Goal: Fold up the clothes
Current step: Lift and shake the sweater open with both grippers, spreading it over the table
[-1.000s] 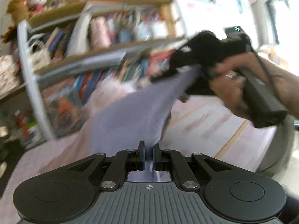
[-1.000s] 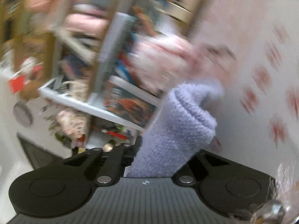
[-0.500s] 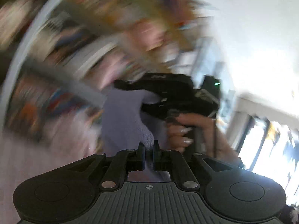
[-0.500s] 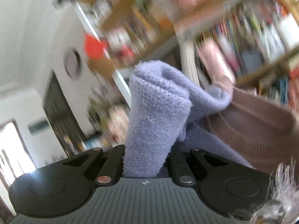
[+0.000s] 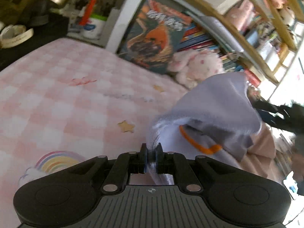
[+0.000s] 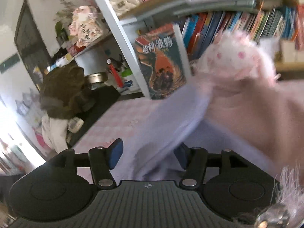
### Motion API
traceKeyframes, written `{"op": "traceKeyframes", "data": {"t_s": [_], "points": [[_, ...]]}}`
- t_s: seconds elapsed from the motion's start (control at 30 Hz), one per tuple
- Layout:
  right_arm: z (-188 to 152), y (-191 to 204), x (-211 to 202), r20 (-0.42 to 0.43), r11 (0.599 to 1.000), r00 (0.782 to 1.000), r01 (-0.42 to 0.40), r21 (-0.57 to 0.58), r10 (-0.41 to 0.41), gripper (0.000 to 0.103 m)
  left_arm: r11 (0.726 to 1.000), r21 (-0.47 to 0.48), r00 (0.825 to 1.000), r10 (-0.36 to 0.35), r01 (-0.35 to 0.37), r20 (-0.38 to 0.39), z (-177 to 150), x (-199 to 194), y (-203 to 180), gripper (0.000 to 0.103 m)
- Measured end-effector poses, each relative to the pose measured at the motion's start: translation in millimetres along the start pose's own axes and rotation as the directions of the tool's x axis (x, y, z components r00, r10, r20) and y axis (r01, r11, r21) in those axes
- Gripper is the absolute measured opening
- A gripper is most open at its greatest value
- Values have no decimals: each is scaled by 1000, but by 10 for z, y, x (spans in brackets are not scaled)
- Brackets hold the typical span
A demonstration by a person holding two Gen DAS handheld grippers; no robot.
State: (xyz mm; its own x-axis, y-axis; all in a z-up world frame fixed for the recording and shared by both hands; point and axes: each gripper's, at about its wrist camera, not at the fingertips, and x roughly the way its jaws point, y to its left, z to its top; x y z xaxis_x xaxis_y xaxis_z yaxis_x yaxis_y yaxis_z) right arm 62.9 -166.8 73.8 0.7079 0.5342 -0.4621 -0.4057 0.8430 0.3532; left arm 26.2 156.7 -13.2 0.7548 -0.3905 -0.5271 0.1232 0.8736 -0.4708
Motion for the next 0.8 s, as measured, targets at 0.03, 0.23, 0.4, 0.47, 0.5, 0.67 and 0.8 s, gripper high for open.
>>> {"op": "traceKeyframes", "data": {"t_s": [0.03,0.23,0.4,0.47,0.5,0.67,0.8], "points": [[-68,-30,-142,7,999,1000,29,-33,-29,63,1000,-12,1000,4,-4,1,-30,-42,23,10],[-599,-335,-726,9,961,975,220,-170,-222,66,1000,-4,999,10,-9,45,-182,-310,-43,31],[-851,-575,-918,-8,957,964,261,-126,-264,67,993,113,999,16,-22,52,-250,-463,-285,55],[-952,-671,-995,-16,954,960,278,-108,-281,67,975,214,998,47,-57,52,-293,-481,-445,60],[-1002,-719,-1034,-20,953,957,286,-100,-289,67,964,254,996,68,-81,59,-306,-486,-506,60],[-1005,-850,-1049,57,888,902,431,-159,-428,67,909,397,990,85,-123,112,-317,-493,-824,64],[-961,-939,-945,60,840,874,481,-251,-483,68,821,555,991,98,-135,95,-417,-349,-1123,69]]}}
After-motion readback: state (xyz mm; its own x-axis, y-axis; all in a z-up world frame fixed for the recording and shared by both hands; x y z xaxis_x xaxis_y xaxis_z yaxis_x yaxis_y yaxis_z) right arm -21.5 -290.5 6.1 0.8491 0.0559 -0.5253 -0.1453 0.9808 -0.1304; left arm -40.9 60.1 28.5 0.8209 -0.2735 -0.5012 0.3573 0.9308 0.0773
